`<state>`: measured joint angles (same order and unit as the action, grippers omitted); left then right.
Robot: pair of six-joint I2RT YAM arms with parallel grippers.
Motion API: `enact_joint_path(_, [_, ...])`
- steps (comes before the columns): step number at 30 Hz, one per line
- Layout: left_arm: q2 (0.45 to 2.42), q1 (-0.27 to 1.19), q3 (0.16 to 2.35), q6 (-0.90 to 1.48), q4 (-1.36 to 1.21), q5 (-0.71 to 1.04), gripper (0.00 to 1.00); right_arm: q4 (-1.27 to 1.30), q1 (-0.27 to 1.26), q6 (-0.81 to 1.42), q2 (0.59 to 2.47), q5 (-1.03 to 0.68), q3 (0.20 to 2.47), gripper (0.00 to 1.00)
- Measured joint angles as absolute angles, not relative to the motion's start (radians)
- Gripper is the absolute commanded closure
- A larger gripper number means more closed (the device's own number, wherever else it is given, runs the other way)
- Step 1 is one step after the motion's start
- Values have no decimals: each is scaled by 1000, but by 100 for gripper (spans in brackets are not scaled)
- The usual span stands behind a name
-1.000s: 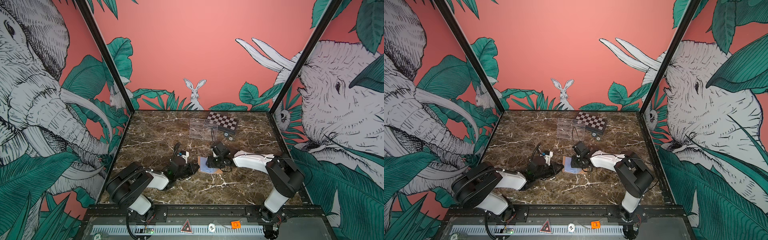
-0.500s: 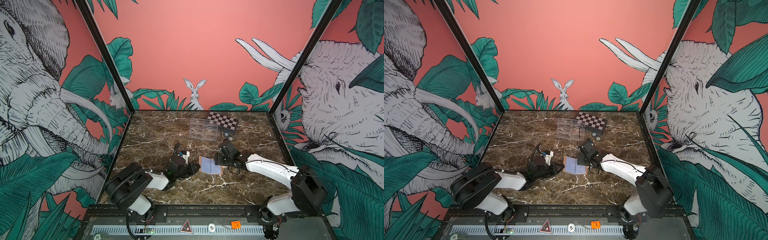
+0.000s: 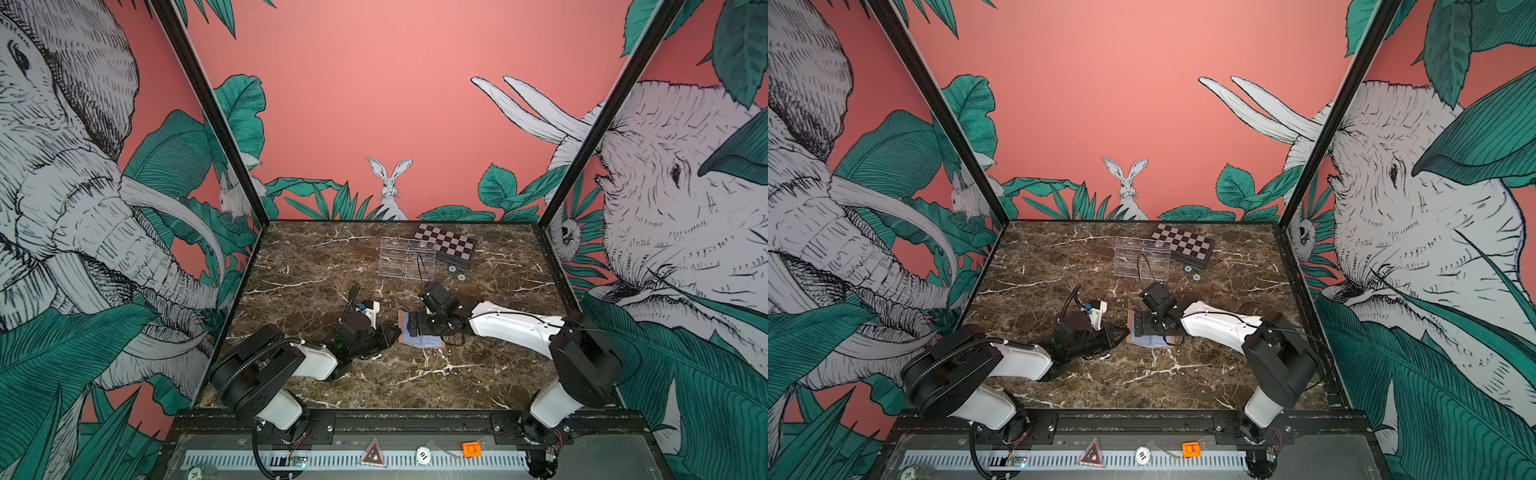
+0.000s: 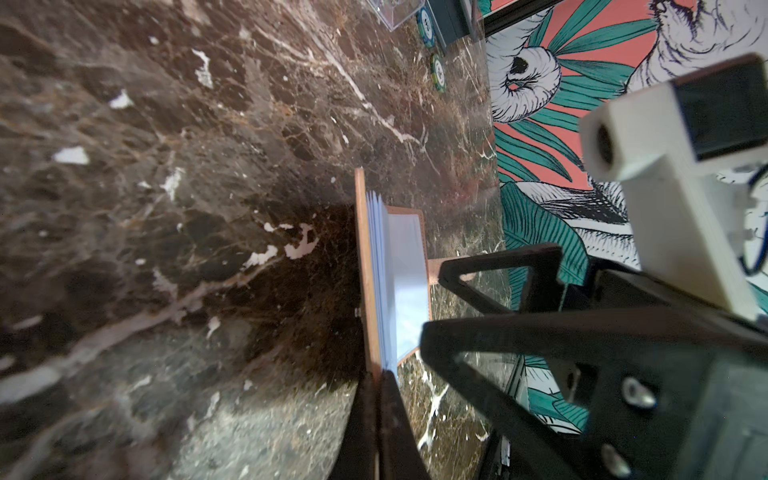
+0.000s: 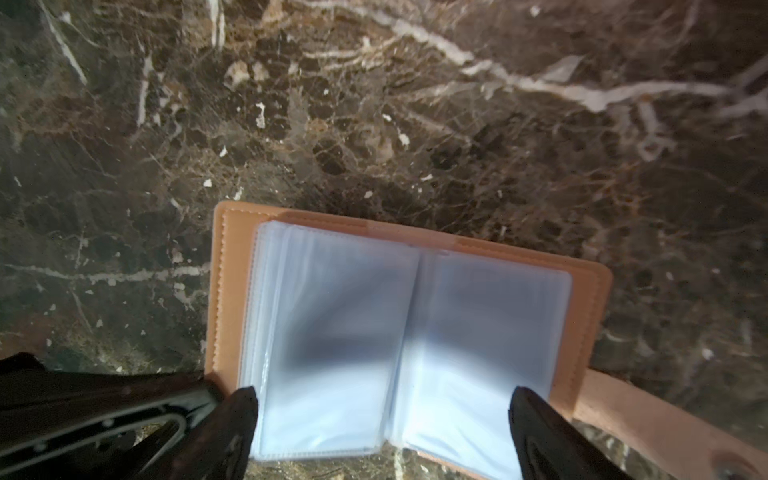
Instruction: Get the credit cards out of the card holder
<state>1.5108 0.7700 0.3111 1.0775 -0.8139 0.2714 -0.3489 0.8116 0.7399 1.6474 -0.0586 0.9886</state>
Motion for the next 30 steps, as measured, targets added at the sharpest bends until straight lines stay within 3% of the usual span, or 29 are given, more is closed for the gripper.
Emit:
enact_joint_path(20, [1511, 772, 302, 1077, -814, 268, 100, -309, 819, 733, 1678, -99, 992, 7])
enact_joint_path(30, [1512, 772, 301, 1077, -813, 267, 100, -312, 822, 733, 1691, -94, 992, 14])
